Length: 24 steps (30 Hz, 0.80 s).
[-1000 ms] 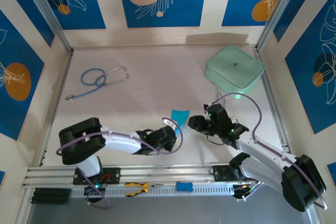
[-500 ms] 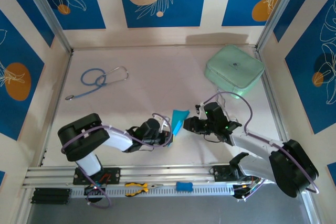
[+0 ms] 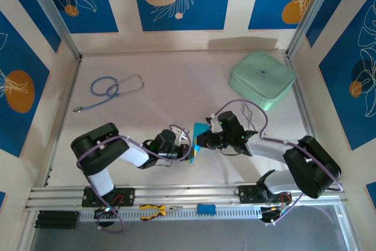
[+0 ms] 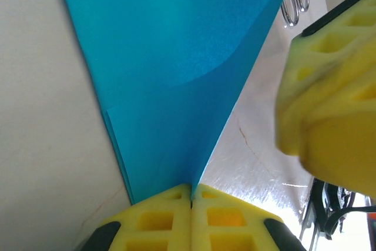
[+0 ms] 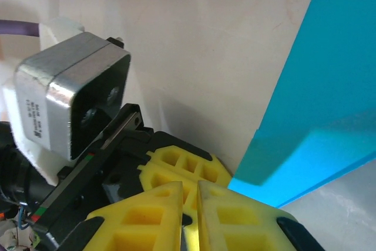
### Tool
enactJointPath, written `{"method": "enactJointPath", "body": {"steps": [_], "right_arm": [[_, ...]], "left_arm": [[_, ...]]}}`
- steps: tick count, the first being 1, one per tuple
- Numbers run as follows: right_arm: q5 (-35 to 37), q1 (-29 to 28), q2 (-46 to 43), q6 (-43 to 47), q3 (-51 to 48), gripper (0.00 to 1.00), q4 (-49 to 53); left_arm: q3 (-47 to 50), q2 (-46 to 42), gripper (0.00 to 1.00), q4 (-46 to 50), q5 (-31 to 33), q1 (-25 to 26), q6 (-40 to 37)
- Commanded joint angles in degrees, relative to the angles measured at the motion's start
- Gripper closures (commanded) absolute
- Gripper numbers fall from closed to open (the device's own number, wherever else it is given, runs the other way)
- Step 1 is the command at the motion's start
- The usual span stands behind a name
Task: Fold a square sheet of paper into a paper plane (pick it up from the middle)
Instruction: Fold the wing for the fifth time at the center of the table.
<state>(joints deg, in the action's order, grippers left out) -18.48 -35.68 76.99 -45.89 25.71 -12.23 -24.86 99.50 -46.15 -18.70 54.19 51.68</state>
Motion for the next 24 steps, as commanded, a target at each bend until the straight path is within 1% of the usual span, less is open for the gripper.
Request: {"method": "enactJointPath", "body": {"steps": [1,5,11,15,24], "right_arm": [[-1.37,1.50,1.37,0.21,1.39,0.84,-1.08],[-5.43,3.58,3.43,0.78,1.48,0.85,-3.23],[-5.87,4.45,5.38,0.89,1.52,0.87,-3.72],[-6.04,4.74,6.83,0.63,2.01,0.88,-4.03],[-7.13,6.14,9.64,1.29,3.28,0.89,-3.92]], "left_arm": [[1.64,3.68,1.00,4.78,-0.11,0.09,1.22],[1.70,3.20,1.00,6.25,0.09,-0.36,2.06],[1.57,3.41,1.00,6.63,0.09,-0.59,4.34],[1.07,3.50,1.00,9.04,0.19,-0.80,5.21],[1.24,3.97,1.00,10.59,1.24,-1.01,7.56]]}}
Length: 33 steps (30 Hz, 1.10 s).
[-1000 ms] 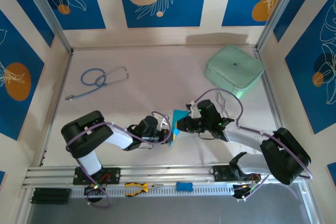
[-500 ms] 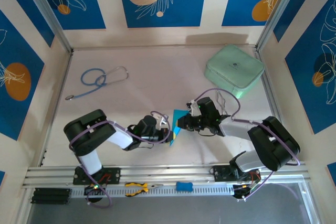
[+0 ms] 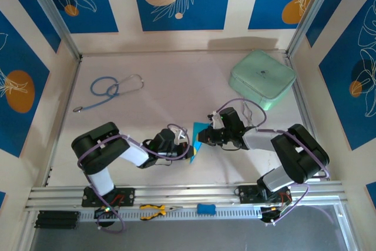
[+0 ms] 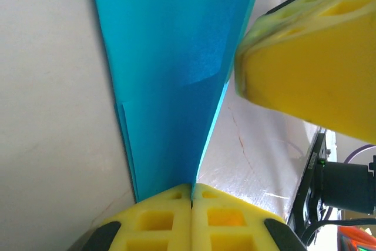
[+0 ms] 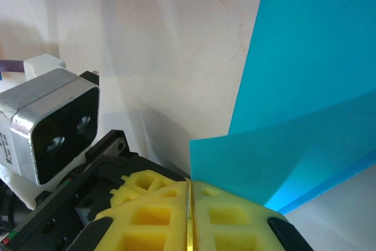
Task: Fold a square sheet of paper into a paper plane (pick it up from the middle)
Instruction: Fold the wing for the fifth time at the center of the table.
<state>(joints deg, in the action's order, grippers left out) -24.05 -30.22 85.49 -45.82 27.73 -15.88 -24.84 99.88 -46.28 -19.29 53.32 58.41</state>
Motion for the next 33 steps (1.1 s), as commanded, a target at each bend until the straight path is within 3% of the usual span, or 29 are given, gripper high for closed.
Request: {"method": "enactJointPath", "body": {"steps": [1,21,33], "right_arm": [[-1.91,1.01,1.46,1.26,1.20,0.89,-0.58],[-7.36,2.01,5.04,4.11,3.46,0.89,-0.26],[-6.97,2.65,9.01,4.26,4.71,0.89,-0.51]], "left_arm": [[1.13,3.66,1.00,11.11,1.96,-0.13,1.05],[2.71,3.09,1.00,11.62,4.69,-0.24,5.60],[3.27,0.94,1.00,12.89,6.27,-0.39,6.06]]}}
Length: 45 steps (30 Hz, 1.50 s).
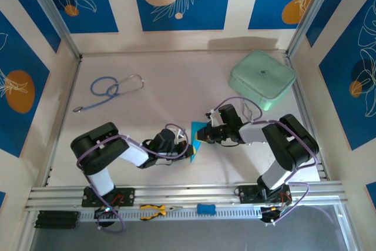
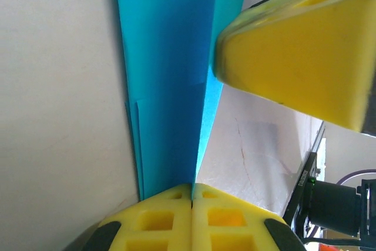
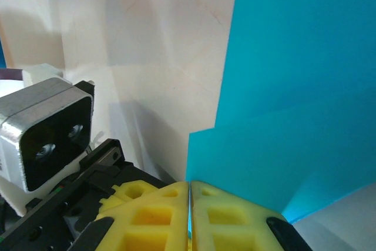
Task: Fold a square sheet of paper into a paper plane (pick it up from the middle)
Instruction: Fold the wing for the fifth time at the center of the table.
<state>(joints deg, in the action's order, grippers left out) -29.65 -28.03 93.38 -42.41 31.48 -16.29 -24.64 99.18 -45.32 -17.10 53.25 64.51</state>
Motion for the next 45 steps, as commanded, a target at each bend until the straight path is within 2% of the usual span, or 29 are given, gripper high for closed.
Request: {"method": "enactJointPath", "body": {"steps": [1,9,17,28,45], "right_arm": [[-1.93,0.54,1.44,0.75,1.09,0.89,-0.44],[-1.38,0.83,-0.16,1.07,1.48,0.88,1.64],[-2.54,0.18,3.18,0.83,2.63,0.90,0.36],[1.34,-1.85,3.75,1.71,4.35,0.90,4.14],[5.96,-2.04,7.89,1.08,5.97,0.91,8.99]], "left_arm": [[3.17,1.57,1.00,11.54,4.10,-0.34,-0.02],[3.95,0.76,1.00,9.94,4.95,-0.43,0.51],[3.91,0.94,1.00,10.18,4.98,-0.60,1.29],[3.50,1.56,1.00,11.20,4.45,-0.70,1.13],[2.94,2.17,1.00,12.32,3.79,-0.82,0.14]]}}
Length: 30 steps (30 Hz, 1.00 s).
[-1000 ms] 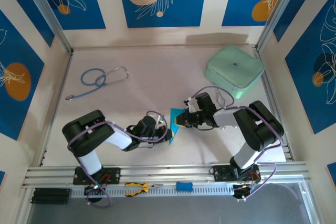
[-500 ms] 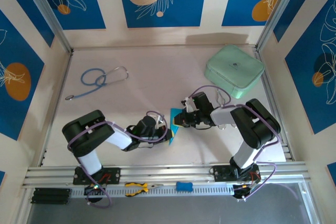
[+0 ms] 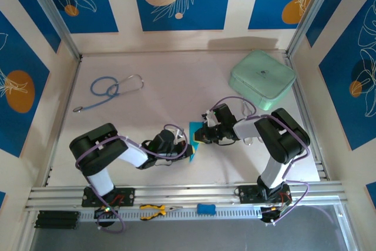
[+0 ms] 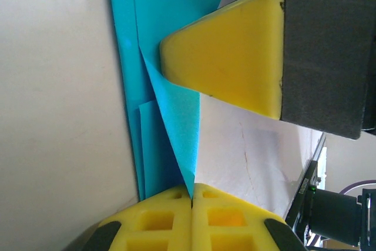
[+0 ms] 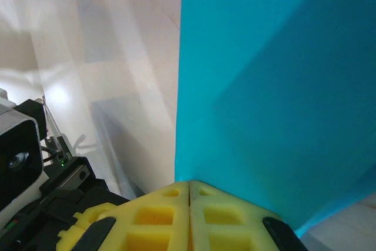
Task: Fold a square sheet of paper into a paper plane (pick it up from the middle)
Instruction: Fold the wing for the fifth time at the center of the table.
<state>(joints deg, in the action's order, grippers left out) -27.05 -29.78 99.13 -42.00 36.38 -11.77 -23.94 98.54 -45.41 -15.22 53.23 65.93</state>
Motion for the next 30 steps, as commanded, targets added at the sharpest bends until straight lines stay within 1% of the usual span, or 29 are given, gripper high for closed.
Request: {"method": "enactJointPath", "body": {"steps": [1,4,7,10,12,20,22,25,26,28,30], "right_arm": [[3.86,-0.34,2.61,0.76,1.63,0.91,5.95],[4.95,-0.78,3.78,0.69,2.35,0.91,8.00],[6.26,-1.29,4.61,0.49,2.98,0.92,9.91],[6.92,-1.51,5.45,0.43,3.68,0.92,11.55],[7.17,-1.69,5.68,0.43,3.88,0.92,11.88],[7.92,-2.26,5.97,0.60,4.68,0.93,13.35],[8.22,-2.30,5.99,0.60,4.80,0.93,13.57],[8.53,-2.50,6.08,0.51,4.84,0.93,13.98],[8.75,-2.56,6.07,0.45,4.84,0.93,14.08],[9.02,-2.62,6.07,0.43,4.92,0.93,14.39],[9.19,-2.60,6.07,0.43,5.02,0.93,14.62]], "left_arm": [[2.29,2.79,1.00,12.47,1.86,-0.74,-1.48],[2.09,2.15,0.91,12.11,0.72,-0.73,-2.69],[1.83,1.24,0.85,11.27,-1.55,-0.62,-3.95],[1.81,0.02,0.83,11.29,-3.13,-0.67,-4.67],[1.73,-0.87,0.83,11.94,-3.54,-0.59,-5.05],[0.52,-2.45,0.91,15.09,-6.46,-0.59,-6.87],[0.40,-2.32,1.00,15.17,-6.77,-0.59,-6.90],[0.21,-1.94,1.00,14.98,-8.34,-0.59,-7.18],[0.09,-1.76,0.99,14.73,-9.13,-0.54,-7.24],[-0.39,-1.28,0.93,14.45,-11.32,-0.60,-7.70],[-0.32,-1.32,0.92,13.66,-12.25,-0.59,-7.44]]}}
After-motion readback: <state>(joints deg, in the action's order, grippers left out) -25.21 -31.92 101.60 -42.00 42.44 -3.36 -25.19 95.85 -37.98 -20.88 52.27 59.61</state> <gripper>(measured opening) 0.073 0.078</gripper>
